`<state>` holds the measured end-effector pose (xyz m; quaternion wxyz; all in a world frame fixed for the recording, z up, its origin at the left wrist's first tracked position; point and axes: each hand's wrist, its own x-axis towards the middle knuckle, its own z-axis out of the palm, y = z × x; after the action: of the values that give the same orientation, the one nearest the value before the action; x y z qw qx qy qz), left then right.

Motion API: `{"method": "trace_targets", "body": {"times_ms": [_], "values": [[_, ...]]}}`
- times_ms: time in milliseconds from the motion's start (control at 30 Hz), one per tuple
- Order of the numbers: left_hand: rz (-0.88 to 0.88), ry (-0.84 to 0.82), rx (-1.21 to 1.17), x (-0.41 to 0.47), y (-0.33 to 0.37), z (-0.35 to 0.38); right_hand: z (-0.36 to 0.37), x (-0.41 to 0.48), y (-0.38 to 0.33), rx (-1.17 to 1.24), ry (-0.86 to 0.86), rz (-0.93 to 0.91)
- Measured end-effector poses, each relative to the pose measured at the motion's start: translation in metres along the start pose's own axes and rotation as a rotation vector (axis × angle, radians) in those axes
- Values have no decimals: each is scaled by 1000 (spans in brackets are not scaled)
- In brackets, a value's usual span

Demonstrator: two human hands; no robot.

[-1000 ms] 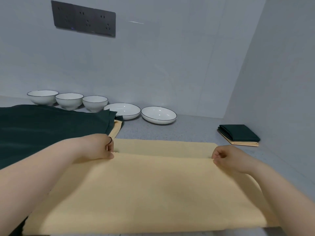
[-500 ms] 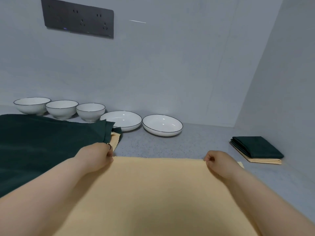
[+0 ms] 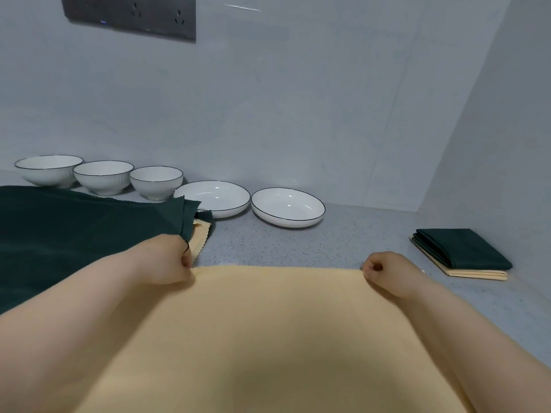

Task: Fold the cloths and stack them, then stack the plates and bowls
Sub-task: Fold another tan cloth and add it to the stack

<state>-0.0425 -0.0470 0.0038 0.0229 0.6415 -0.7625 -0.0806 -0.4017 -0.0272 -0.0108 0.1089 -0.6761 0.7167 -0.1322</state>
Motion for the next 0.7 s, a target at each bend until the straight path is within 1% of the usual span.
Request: {"method": "trace_targets", "body": {"times_ms": [167, 333, 467, 533, 633, 700], "values": [[-2, 15, 81, -2, 4, 0, -7, 3, -8, -68, -81, 20], [-6, 40, 27, -2, 5, 0, -13, 7, -11, -72, -129, 51], [-12, 128, 41, 0, 3, 9, -6, 7, -8, -94, -112, 30], [-7, 155, 53, 2, 1, 15, -3, 9, -4, -83, -98, 27], [2, 171, 31, 2, 0, 20, -1, 10, -3, -128, -94, 28], [57, 204, 100, 1, 0, 21, -1, 9, -4, -181, -84, 22]]}}
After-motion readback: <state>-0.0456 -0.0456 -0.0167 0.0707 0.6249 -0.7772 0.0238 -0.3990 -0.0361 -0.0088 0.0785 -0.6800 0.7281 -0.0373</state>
